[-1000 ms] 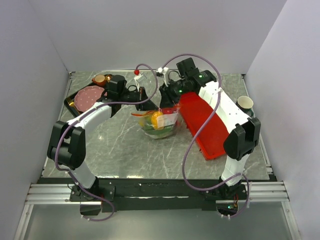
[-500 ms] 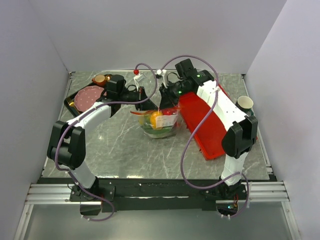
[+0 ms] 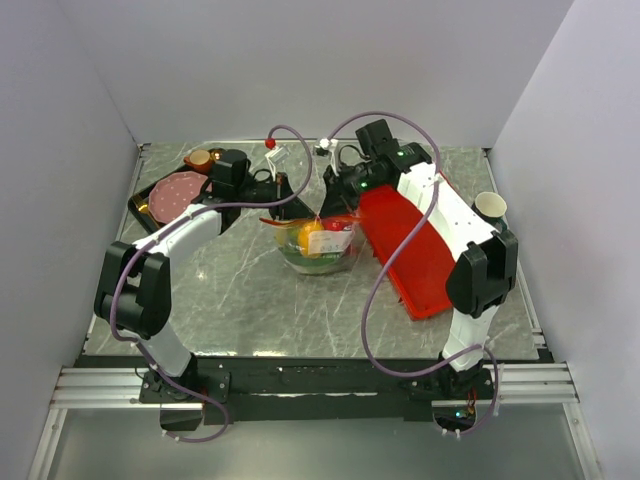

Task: Place the food in the zip-top bag and seal the zipper
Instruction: Zip the zipper food storage bag at the center of the board.

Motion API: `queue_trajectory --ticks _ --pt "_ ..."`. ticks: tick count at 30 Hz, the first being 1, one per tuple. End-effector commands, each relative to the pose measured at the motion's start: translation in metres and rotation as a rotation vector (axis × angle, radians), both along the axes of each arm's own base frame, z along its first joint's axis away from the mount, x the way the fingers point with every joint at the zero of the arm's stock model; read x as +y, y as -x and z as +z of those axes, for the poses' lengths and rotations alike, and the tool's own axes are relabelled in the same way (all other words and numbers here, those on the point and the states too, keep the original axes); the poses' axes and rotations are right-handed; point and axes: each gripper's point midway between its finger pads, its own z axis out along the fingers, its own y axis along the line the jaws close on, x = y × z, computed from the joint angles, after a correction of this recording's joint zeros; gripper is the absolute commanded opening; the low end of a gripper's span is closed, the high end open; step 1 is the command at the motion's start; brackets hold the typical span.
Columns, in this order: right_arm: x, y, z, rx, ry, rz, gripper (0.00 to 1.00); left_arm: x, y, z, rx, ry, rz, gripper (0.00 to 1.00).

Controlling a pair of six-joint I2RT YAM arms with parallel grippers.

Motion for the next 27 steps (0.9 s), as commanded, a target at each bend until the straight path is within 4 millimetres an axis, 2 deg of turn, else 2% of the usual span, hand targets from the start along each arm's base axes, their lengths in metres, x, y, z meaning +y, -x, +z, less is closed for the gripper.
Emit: queue_trajectory --ticks 1,7,16,27 --pt "-0.027 0.002 0.019 -0.029 0.000 -0.061 0.00 0.017 -0.020 0.016 -0.071 0.013 0.074 0.01" --pt "-0.036 0.005 0.018 -0.034 0.011 -0.087 0.00 0.024 -0.027 0.017 -0.072 0.003 0.114 0.01" --pt "-0.056 0.005 0.026 -0.066 0.024 -0.153 0.00 0.032 -0.037 0.015 -0.068 -0.014 0.194 0.01" --pt "-0.081 0.007 0.021 -0.067 0.052 -0.234 0.00 0.045 -0.051 0.011 -0.051 -0.042 0.296 0.01"
